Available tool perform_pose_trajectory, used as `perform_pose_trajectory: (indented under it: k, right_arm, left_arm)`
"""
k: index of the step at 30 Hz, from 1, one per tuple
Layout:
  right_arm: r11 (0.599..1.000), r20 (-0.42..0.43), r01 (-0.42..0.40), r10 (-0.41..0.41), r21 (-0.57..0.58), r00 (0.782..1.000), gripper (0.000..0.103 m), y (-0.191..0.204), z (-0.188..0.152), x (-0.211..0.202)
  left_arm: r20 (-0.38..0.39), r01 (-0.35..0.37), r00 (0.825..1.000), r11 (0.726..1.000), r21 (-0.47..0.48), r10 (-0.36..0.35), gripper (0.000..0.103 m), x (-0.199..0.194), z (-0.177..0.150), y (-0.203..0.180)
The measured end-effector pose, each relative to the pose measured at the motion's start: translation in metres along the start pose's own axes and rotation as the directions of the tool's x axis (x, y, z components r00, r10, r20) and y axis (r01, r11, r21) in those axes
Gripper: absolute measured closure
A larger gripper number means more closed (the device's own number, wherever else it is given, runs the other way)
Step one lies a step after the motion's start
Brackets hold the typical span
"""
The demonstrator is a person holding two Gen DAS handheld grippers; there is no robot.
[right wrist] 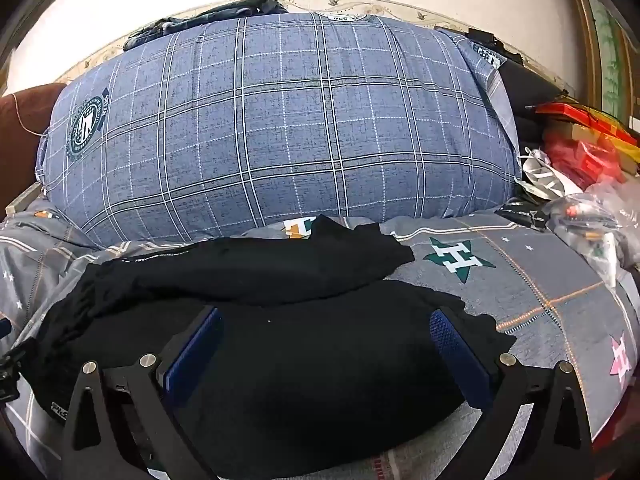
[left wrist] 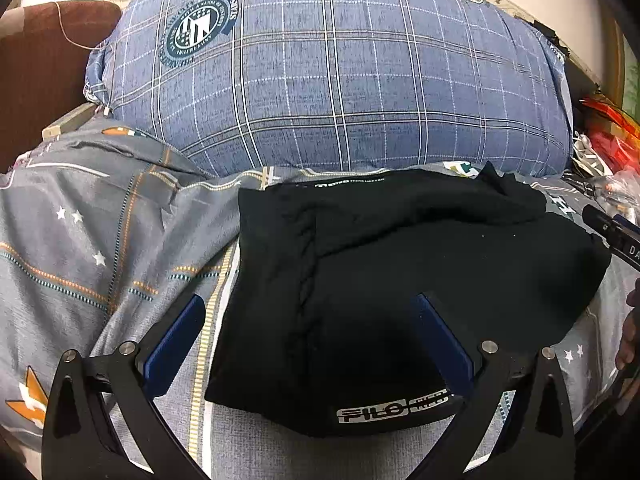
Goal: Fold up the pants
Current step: 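Move both open grippers over the black pants toward the waistband edge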
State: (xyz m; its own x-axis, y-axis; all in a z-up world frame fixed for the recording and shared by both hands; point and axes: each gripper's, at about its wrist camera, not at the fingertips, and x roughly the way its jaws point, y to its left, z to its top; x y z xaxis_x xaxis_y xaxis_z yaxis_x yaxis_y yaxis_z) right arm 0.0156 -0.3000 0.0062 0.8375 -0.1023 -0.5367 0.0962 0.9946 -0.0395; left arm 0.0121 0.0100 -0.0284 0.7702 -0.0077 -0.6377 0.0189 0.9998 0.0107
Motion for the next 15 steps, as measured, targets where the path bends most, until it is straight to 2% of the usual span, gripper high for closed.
perform_pose_trajectory:
  k: [6, 12, 15]
  right_arm:
    - [1.0, -0.005, 0.004, -0.004, -0.009, 1.0, 0.0, -0.004, 0.001, 0.0]
    - [1.0, -0.005, 0.004, -0.003, 0.019, 1.0, 0.0, -0.015, 0.003, -0.002]
    - [0.999, -0.008, -0.015, 0.015, 0.051, 1.0, 0.0, -0.026, 0.009, 0.0]
  left_arm:
    - [0.053, -0.036, 0.998, 0.999, 0.032, 0.035, 0.0, -0.01, 0.019, -0.012]
    - [0.1, -0.041, 0.994, 0.998, 0.053, 0.035, 0.0, -0.015, 0.063, -0.024]
    - [0.103, -0.045, 0.994, 0.998, 0.042, 0.041, 0.0, -0.007, 0.081, -0.015]
